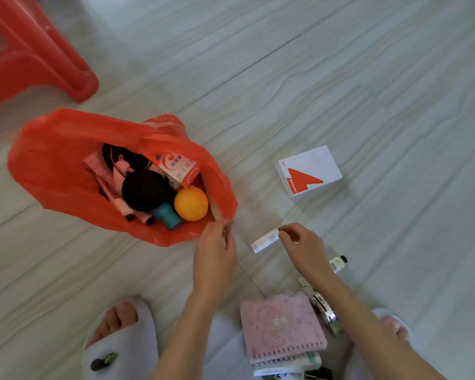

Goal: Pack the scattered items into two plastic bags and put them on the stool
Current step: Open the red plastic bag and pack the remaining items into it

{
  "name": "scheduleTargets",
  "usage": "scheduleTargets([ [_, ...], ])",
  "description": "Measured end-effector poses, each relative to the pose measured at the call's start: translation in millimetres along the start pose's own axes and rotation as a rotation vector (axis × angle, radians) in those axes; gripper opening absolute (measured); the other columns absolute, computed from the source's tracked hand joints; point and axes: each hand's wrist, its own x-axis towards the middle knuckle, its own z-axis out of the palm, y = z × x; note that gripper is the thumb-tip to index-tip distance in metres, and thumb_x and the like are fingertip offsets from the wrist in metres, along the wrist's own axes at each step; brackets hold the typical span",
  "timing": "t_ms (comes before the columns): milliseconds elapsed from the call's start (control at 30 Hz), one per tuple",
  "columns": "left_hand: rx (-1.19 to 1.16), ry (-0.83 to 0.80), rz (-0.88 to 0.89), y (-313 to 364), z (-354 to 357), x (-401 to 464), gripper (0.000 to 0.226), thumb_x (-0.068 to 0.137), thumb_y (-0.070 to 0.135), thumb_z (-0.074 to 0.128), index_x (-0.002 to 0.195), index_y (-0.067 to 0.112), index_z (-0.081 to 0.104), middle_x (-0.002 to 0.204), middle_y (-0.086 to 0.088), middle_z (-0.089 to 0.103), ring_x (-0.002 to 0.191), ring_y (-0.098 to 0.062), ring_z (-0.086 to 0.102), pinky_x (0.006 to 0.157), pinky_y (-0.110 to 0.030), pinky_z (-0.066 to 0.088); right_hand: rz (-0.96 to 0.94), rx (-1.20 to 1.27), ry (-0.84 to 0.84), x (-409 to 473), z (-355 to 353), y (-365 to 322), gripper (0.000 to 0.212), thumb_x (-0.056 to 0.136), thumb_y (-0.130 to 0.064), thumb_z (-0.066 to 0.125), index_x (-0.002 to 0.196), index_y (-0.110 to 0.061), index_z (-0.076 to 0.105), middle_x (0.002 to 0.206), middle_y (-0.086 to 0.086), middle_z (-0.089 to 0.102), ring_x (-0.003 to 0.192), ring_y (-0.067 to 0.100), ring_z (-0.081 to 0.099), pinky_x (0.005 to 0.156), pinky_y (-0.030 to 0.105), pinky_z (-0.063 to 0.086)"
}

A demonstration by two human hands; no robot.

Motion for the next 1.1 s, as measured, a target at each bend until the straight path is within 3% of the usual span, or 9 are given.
scheduleTargets([
  [100,0.181,-0.200,0.069,-3.3,33.3,-7.3,0.037,0.084,0.006,0.055,0.121,0.011,0.055,0.122,-0.008,0.053,0.116,-0.025,0.047,0.096,-0.029,0.035,-0.021,-0.272,0.032,2.9,-35.1,48.1,0.023,0.089,-0.016,0.055,0.110,-0.012,0.065,0.110,0.007,0.064,0.102,0.020,0.057,0.087,0.025,0.039],
  [200,0.351,-0.313,0.087,0.4,60.5,-8.7,0.050,0.085,0.013,0.057,0.132,0.014,0.043,0.129,-0.008,0.045,0.122,-0.027,0.039,0.100,-0.037,0.035,0.008,-0.466,-0.072,6.6,-54.6,84.6,0.034,0.087,-0.020,0.055,0.121,-0.016,0.058,0.122,0.008,0.054,0.116,0.025,0.046,0.097,0.031,0.036],
  [400,0.502,-0.397,0.043,-1.2,80.8,-3.2,0.035,0.083,0.014,0.056,0.118,0.012,0.053,0.113,-0.009,0.049,0.110,-0.028,0.044,0.091,-0.035,0.038,0.036,-0.533,-0.182,12.6,-57.9,117.6,0.036,0.083,-0.020,0.060,0.117,-0.010,0.057,0.122,0.011,0.047,0.116,0.028,0.040,0.096,0.026,0.031],
  [500,0.451,-0.414,-0.010,3.0,81.2,0.3,0.026,0.085,0.012,0.053,0.111,0.008,0.057,0.107,-0.010,0.051,0.105,-0.027,0.047,0.086,-0.032,0.039,0.041,-0.557,-0.215,18.1,-59.9,119.7,0.033,0.082,-0.022,0.063,0.111,-0.007,0.057,0.119,0.013,0.050,0.115,0.030,0.043,0.096,0.028,0.032],
  [633,0.317,-0.433,-0.147,15.4,79.0,-3.2,0.020,0.086,0.017,0.055,0.102,0.007,0.062,0.090,-0.003,0.052,0.087,-0.022,0.054,0.059,-0.021,0.028,0.086,-0.665,-0.296,18.5,-55.7,117.4,0.041,0.088,-0.034,0.057,0.117,-0.005,0.054,0.124,0.017,0.048,0.118,0.033,0.042,0.097,0.033,0.035],
  [800,-0.178,-0.350,-0.405,22.7,52.7,-18.2,0.018,0.086,0.018,0.059,0.097,0.008,0.068,0.063,0.006,0.056,0.055,-0.007,0.047,0.043,-0.009,0.033,0.060,-0.780,-0.297,11.4,-46.0,99.1,0.047,0.096,-0.041,0.040,0.123,-0.003,0.045,0.128,0.016,0.046,0.122,0.033,0.041,0.097,0.040,0.038],
  [867,-0.380,-0.294,-0.452,22.8,35.6,-22.6,0.018,0.089,0.016,0.057,0.100,0.004,0.065,0.067,0.000,0.059,0.057,-0.010,0.049,0.046,-0.012,0.039,0.046,-0.671,-0.255,9.0,-40.6,81.6,0.040,0.095,-0.040,0.041,0.112,-0.005,0.047,0.117,0.015,0.055,0.111,0.032,0.051,0.085,0.036,0.041],
  [967,-0.523,-0.079,-0.484,15.3,8.8,-23.6,0.013,0.092,0.015,0.053,0.099,0.009,0.062,0.071,-0.004,0.062,0.058,-0.013,0.053,0.048,-0.016,0.044,0.087,-0.238,-0.324,6.0,-24.1,40.9,0.025,0.090,-0.036,0.054,0.088,-0.011,0.051,0.088,0.009,0.065,0.081,0.025,0.062,0.068,0.032,0.043],
  [1100,-0.682,0.219,-0.568,4.1,-19.5,-13.0,0.019,0.093,0.021,0.050,0.095,0.006,0.062,0.070,-0.007,0.061,0.059,-0.014,0.051,0.053,-0.022,0.042,0.116,0.292,-0.530,-4.6,11.7,-21.3,0.019,0.089,-0.027,0.059,0.083,-0.010,0.058,0.068,0.006,0.061,0.046,0.010,0.047,0.044,0.018,0.036],
])
